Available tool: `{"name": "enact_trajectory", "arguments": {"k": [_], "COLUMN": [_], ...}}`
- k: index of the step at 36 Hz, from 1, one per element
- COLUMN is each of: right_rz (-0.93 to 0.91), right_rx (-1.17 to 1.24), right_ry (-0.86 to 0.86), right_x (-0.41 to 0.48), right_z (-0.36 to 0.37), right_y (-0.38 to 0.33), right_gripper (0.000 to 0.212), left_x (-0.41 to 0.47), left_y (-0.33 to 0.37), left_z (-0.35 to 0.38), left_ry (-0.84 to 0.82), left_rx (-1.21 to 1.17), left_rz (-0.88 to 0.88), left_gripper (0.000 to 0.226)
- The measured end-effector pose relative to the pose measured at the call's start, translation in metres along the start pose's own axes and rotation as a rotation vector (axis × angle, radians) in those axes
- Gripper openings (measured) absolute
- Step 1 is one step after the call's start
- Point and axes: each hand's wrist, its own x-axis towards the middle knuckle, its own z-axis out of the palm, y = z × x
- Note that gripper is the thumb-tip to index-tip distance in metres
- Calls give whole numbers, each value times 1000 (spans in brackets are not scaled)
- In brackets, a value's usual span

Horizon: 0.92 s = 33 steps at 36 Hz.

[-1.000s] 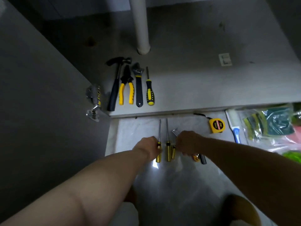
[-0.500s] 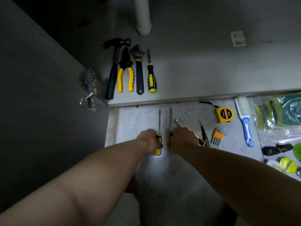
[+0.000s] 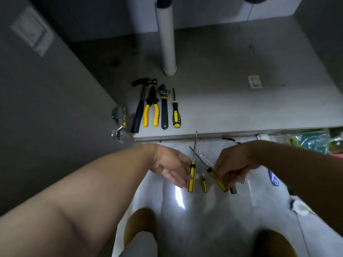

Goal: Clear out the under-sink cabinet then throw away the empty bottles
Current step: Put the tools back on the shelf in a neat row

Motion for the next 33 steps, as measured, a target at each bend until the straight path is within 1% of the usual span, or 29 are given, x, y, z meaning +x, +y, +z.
{"name": "enact_trajectory", "arguments": {"k": [2, 4, 6, 9, 12, 15, 17, 19, 21, 25, 29, 33], "right_rz": [-66, -167, -272, -372, -373, -324, -276, -223, -182, -154, -159, -209], "right_rx": [35, 134, 279, 393, 432, 524, 475, 380, 313, 308, 273, 222], "right_ry": [12, 62, 168, 434, 699, 834, 918, 984, 1010, 1018, 1039, 1103], "right_x": [-23, -38, -43, -36, -20, -2, 10, 19, 26, 41, 53, 60], "right_z": [-15, -26, -33, -38, -42, -47, -51, -54, -56, -54, -50, -47], "right_y": [6, 12, 13, 5, -13, -32, -42, -51, -57, -64, -66, -65], "right_gripper": [12, 14, 16, 17, 17, 18, 21, 26, 30, 29, 33, 26], "left_x": [-13, -21, -19, -7, 9, 20, 26, 29, 35, 43, 47, 42], "left_y": [21, 40, 55, 71, 82, 88, 89, 88, 88, 89, 86, 75], "left_z": [-1, -2, -3, -9, -19, -30, -35, -36, -36, -31, -30, -31], "left_ry": [-6, 76, 262, 609, 874, 1060, 1149, 1225, 1266, 1349, 1390, 1416], "left_rx": [-72, -139, -190, -208, -120, -7, 95, 232, 346, 498, 568, 598], "left_rz": [99, 209, 325, 431, 425, 368, 330, 287, 270, 257, 282, 370], "left_gripper": [39, 33, 19, 16, 17, 25, 32, 32, 31, 32, 35, 31]}}
